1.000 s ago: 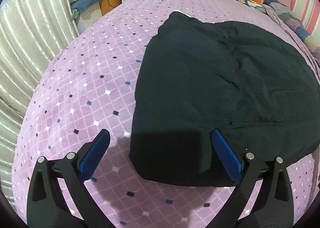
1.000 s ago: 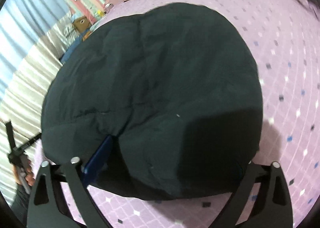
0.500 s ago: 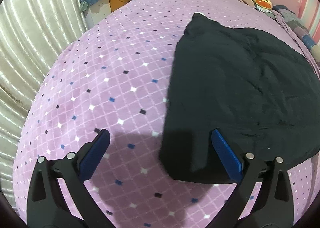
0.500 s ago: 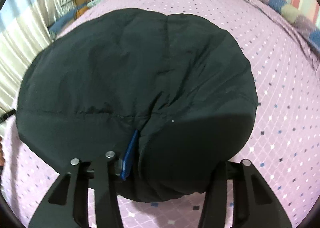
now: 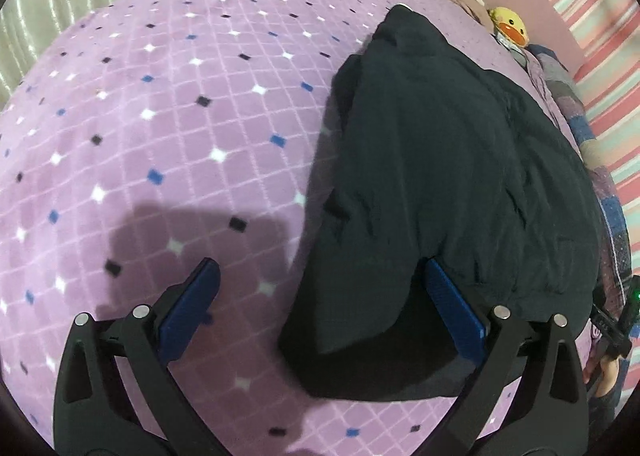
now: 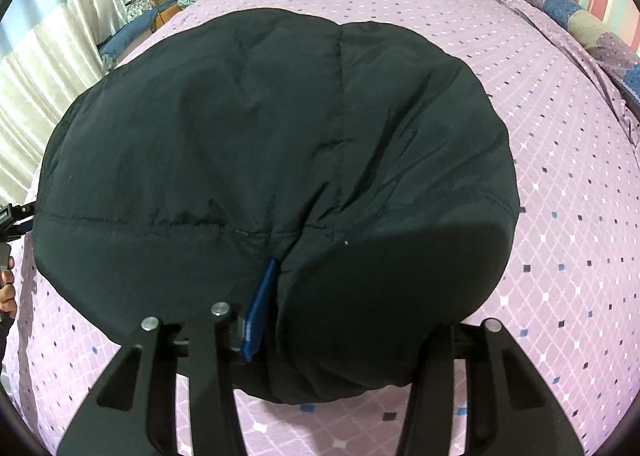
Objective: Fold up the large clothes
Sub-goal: 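Grasp the bundle edge with the right tool while the left tool closes on it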
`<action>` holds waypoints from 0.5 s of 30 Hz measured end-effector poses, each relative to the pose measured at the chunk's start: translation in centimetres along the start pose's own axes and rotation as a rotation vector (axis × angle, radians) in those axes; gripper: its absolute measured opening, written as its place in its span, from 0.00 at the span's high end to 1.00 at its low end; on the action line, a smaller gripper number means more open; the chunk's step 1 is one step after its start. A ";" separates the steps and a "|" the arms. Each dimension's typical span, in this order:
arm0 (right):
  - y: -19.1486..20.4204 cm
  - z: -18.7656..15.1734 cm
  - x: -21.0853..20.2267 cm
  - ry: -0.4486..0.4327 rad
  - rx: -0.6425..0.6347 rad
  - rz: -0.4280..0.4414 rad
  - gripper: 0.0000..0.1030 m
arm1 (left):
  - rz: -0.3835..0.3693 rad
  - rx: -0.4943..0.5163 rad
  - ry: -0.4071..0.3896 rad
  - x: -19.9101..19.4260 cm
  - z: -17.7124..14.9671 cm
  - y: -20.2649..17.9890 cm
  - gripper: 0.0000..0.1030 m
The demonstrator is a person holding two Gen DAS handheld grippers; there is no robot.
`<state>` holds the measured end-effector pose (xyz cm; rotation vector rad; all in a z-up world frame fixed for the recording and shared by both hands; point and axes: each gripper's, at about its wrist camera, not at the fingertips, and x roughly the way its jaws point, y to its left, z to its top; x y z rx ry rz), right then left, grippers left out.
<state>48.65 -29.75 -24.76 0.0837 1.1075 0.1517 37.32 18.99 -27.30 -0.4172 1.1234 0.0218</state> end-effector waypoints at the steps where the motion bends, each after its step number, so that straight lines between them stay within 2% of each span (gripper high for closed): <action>1: 0.0 0.0 0.0 0.000 -0.001 0.000 0.54 | -0.006 0.004 0.001 0.2 0.1 0.0 0.03; 5: -0.2 -0.1 0.0 -0.001 -0.004 0.003 0.54 | -0.051 0.021 0.014 1.1 0.5 -0.9 0.03; 7: -0.3 -0.2 0.0 -0.003 -0.005 0.004 0.54 | -0.099 0.040 0.034 1.4 0.3 -1.6 0.03; 9: -0.4 -0.3 0.0 -0.005 -0.001 0.006 0.54 | -0.094 0.065 0.035 1.5 0.1 -2.3 0.03; 12: -0.4 -0.5 -0.1 -0.010 0.003 0.009 0.54 | -0.167 0.073 0.073 2.3 -0.2 -3.3 0.03; 15: -0.7 -0.5 -0.1 -0.014 0.009 0.015 0.54 | -0.184 0.120 0.101 3.2 -0.5 -4.6 0.03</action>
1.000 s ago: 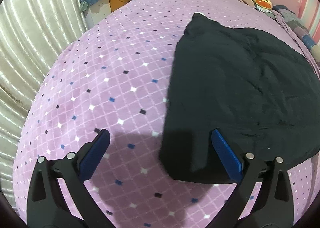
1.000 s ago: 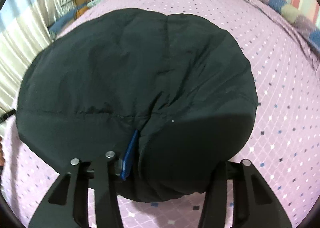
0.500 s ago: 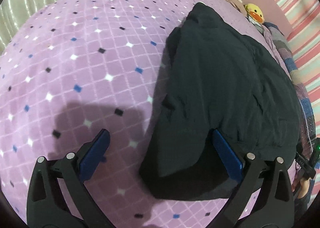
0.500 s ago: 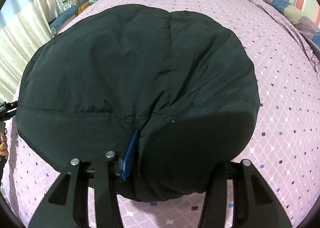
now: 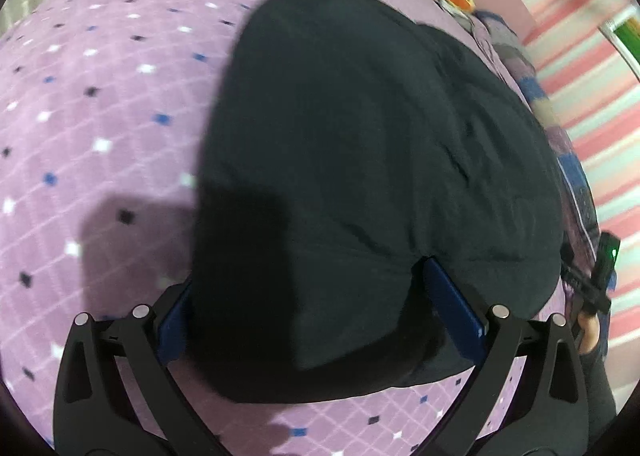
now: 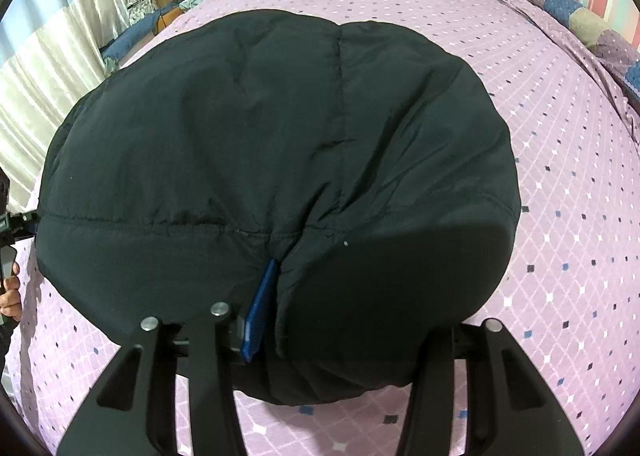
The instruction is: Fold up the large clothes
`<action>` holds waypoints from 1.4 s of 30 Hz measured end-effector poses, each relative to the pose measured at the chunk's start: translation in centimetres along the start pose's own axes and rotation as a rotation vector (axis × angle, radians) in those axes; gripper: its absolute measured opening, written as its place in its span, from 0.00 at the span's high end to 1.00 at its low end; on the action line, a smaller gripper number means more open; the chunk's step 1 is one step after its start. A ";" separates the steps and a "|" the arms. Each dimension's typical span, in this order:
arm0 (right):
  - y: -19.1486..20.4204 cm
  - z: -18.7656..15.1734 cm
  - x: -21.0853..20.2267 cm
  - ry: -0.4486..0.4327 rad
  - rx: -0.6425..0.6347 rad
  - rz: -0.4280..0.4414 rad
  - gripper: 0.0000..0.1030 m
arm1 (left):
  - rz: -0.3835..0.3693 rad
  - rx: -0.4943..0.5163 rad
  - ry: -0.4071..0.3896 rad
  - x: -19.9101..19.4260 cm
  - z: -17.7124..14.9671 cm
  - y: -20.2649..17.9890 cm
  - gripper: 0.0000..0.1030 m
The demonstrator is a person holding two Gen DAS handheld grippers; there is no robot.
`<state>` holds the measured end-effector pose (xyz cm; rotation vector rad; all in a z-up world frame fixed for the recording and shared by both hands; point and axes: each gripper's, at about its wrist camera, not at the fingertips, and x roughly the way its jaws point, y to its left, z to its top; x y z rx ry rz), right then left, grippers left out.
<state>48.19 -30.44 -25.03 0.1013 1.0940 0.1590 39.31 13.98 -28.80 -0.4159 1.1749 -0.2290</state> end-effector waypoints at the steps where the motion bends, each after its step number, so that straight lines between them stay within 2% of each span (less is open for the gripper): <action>1: -0.1 0.0 0.0 0.000 0.001 0.002 0.54 | -0.002 0.010 0.006 0.3 0.1 -0.2 0.03; 6: -0.5 0.0 0.0 0.003 0.016 0.017 0.53 | -0.030 0.000 0.031 1.4 1.2 -0.8 0.03; 8: -0.7 0.0 0.0 0.004 0.021 0.023 0.53 | -0.062 -0.014 0.049 1.9 1.5 -0.9 0.03; 9: -0.8 0.0 0.0 0.005 0.024 0.027 0.53 | -0.071 -0.013 0.058 2.7 2.5 -1.2 0.03; 12: -1.4 0.0 0.0 0.005 0.033 0.041 0.53 | -0.044 0.025 0.079 3.1 2.7 -2.5 0.03; 16: -2.3 -0.1 0.1 0.000 0.059 0.058 0.53 | -0.043 0.021 0.094 2.6 2.9 -3.6 0.04; 21: -3.8 -0.1 0.1 0.002 0.092 0.089 0.53 | 0.086 0.125 0.095 2.1 2.7 -6.9 0.07; 26: -4.5 -0.1 0.1 0.008 0.097 0.091 0.53 | 0.187 0.130 0.076 1.5 3.3 -8.1 0.32; 31: -4.3 -0.2 -0.2 -0.003 0.104 0.066 0.55 | 0.322 0.159 0.050 1.1 3.2 -9.9 0.48; 36: -3.9 -0.5 -0.6 -0.012 0.091 0.032 0.57 | 0.454 0.208 0.036 2.4 3.2 -13.2 0.50; 42: -4.0 -0.9 -0.7 -0.013 0.078 0.020 0.57 | 0.494 0.213 0.021 3.2 3.1 -14.5 0.50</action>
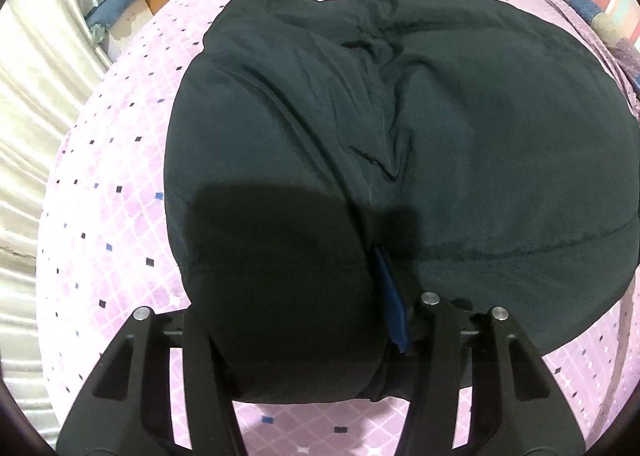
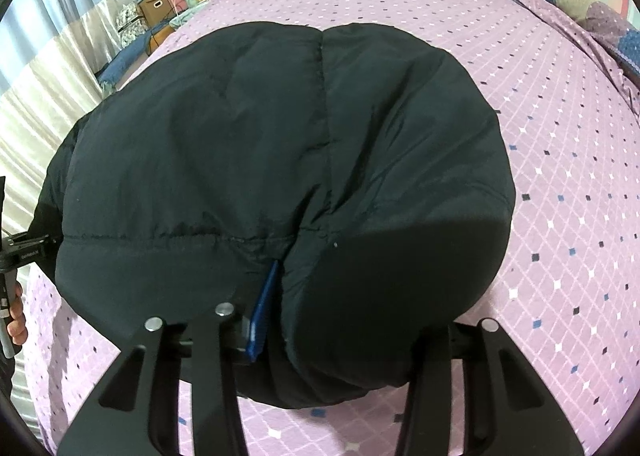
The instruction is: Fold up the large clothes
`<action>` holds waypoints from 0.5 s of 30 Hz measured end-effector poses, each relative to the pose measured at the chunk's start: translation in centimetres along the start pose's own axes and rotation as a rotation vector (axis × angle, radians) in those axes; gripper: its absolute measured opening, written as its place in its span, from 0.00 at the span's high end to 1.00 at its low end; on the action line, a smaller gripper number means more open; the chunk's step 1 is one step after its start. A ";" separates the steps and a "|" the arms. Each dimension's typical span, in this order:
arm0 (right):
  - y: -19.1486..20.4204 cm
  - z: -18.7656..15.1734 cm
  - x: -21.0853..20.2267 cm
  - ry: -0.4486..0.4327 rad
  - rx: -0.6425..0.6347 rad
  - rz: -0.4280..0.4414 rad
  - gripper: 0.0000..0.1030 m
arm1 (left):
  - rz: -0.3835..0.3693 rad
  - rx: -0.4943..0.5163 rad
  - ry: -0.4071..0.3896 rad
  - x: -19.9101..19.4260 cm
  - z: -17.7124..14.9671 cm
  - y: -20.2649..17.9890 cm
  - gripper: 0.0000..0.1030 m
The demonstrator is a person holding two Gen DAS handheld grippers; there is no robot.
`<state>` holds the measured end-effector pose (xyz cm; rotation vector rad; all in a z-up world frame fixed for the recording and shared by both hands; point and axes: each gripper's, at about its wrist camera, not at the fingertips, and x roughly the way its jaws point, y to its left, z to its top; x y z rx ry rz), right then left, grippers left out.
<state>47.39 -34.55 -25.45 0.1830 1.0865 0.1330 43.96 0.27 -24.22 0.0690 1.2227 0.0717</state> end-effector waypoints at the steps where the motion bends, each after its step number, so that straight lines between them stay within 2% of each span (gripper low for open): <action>1: 0.1 0.0 0.0 0.000 -0.002 -0.003 0.57 | 0.004 0.003 -0.002 0.0 0.0 -0.2 0.50; 5: 0.4 0.3 -0.1 0.004 0.001 -0.004 0.57 | -0.003 0.002 0.000 -0.2 0.1 -0.2 0.50; 10: 0.5 0.5 0.0 0.021 0.008 -0.008 0.57 | -0.005 0.004 0.006 0.0 -1.1 1.8 0.50; 15: 0.7 1.1 0.4 0.046 0.012 -0.013 0.57 | -0.009 0.001 0.021 0.8 -0.3 2.0 0.50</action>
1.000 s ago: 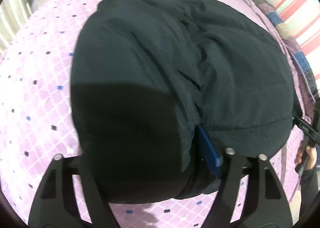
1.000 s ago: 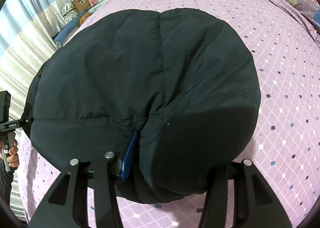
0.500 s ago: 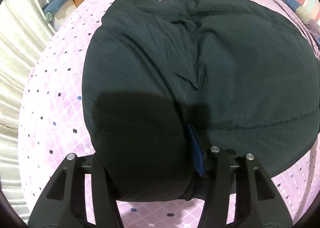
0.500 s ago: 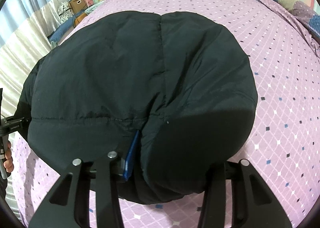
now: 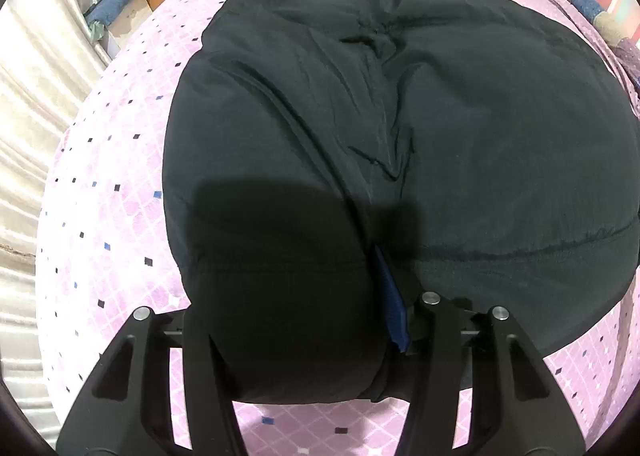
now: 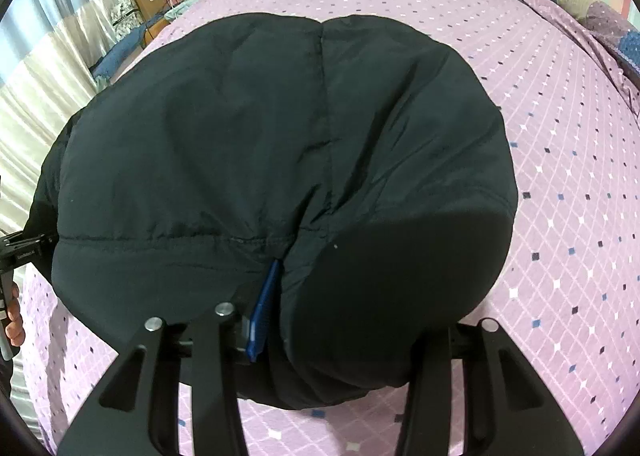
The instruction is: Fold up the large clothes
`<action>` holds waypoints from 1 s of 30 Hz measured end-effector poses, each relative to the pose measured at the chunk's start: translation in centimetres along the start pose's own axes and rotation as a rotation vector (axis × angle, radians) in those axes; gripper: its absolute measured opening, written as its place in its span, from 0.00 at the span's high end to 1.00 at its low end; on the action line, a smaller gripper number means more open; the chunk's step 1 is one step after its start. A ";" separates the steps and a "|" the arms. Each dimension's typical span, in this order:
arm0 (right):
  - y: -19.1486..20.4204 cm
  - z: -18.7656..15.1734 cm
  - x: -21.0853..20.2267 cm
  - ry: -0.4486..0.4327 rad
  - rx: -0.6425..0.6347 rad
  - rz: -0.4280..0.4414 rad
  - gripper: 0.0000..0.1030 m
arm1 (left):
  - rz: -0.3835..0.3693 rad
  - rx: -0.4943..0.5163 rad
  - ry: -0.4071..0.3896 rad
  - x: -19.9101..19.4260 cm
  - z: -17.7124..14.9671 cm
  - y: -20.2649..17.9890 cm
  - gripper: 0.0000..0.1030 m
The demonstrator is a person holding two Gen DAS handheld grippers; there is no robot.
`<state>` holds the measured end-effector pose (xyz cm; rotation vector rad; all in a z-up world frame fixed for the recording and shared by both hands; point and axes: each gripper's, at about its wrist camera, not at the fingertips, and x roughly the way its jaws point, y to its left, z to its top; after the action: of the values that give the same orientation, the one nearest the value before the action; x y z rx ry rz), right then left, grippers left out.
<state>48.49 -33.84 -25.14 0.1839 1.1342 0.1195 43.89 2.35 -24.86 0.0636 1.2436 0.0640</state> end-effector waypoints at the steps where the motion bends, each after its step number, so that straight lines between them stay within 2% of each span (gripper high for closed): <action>1: 0.0 0.2 0.1 0.006 0.003 0.001 0.57 | -0.002 -0.002 0.004 0.4 0.3 -0.1 0.50; 9: 0.2 0.9 0.1 0.014 0.015 -0.007 0.58 | 0.009 -0.011 0.018 0.8 1.0 0.1 0.52; 14: -0.2 0.7 -1.8 -0.032 0.033 0.024 0.68 | 0.001 -0.020 -0.003 -1.3 0.9 0.5 0.65; 17: -0.2 0.8 -2.9 -0.055 0.029 0.038 0.71 | -0.002 -0.017 -0.014 -2.1 1.1 0.6 0.69; 30: -0.4 0.8 -5.5 -0.109 0.005 0.060 0.73 | -0.012 -0.013 -0.061 -5.1 2.0 0.1 0.74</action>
<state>46.92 -35.34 -19.96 0.2265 1.0205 0.1578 44.15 2.02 -19.44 0.0464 1.1821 0.0598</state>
